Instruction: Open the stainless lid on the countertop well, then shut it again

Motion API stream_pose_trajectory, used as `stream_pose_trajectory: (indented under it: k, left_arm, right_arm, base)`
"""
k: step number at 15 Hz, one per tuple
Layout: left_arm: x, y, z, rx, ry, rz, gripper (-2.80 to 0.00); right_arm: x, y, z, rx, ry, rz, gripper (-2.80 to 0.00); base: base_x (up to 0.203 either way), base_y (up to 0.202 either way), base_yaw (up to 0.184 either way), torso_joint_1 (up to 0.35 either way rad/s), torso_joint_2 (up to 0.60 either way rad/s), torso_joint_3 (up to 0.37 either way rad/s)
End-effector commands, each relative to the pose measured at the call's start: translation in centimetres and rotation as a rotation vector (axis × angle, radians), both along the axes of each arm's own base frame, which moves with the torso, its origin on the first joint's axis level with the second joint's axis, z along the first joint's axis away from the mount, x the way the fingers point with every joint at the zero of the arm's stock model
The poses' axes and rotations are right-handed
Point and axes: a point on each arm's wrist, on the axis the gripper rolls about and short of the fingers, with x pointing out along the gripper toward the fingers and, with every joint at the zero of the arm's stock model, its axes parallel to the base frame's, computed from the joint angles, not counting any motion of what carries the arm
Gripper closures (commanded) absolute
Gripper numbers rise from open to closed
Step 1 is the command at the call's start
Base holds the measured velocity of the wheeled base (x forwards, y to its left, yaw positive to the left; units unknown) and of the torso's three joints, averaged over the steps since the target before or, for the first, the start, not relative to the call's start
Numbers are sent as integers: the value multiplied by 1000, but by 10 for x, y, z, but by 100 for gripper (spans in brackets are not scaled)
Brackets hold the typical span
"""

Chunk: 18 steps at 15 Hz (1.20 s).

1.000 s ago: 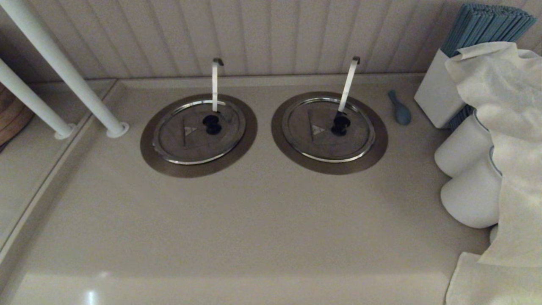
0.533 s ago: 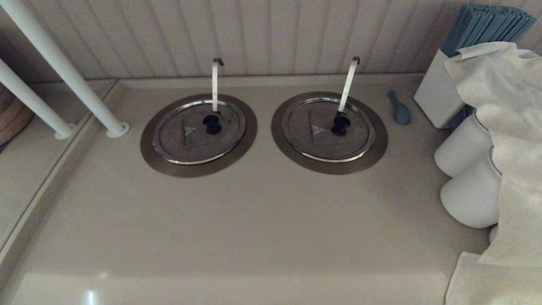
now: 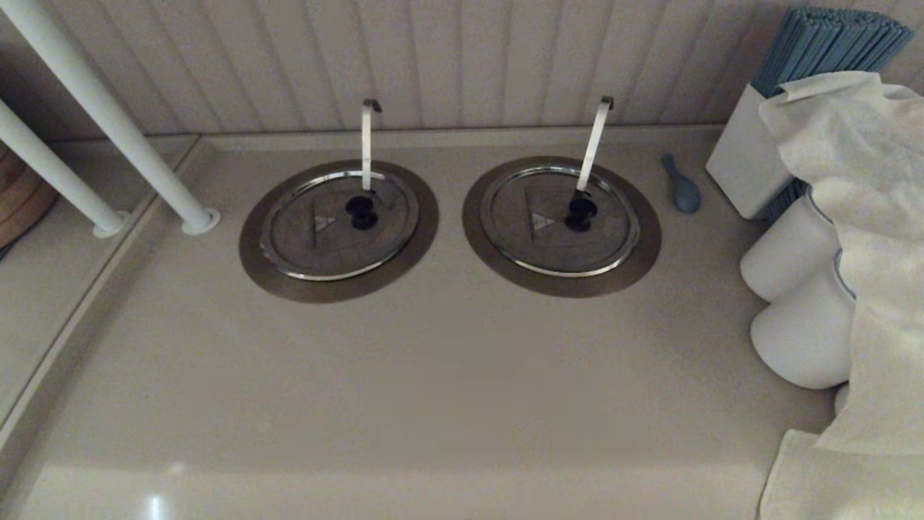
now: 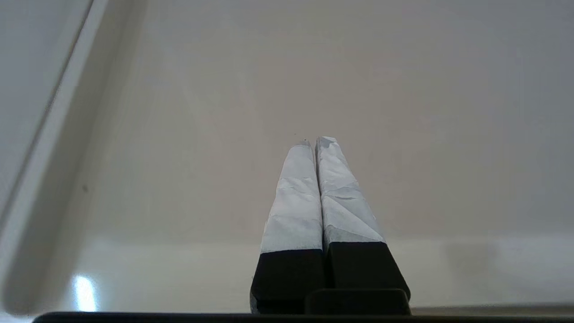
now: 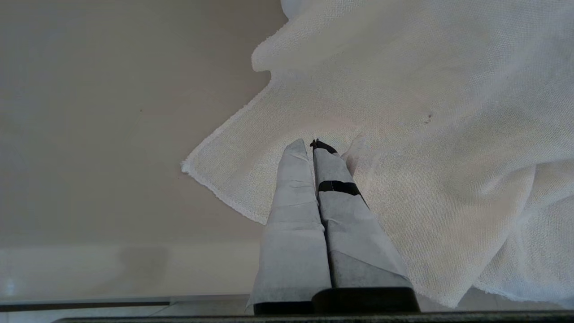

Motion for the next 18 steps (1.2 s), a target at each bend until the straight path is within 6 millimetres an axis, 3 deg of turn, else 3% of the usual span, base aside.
stream_pose_trajectory:
  k: [1, 6, 18]
  left_arm:
    - [0, 0, 0, -40, 2, 18, 0]
    - [0, 0, 0, 44, 6, 6, 0]
    - [0, 0, 0, -9, 5, 17, 0]
  right_arm:
    - [0, 0, 0, 0, 3, 0, 0]
    - [0, 0, -1, -26, 4, 10, 0]
    - [0, 0, 0, 2, 16, -1, 0]
  base:
    - [0, 0, 0, 0, 0, 0]
    - [0, 0, 0, 0, 0, 0]
    - [0, 0, 0, 0, 0, 0]
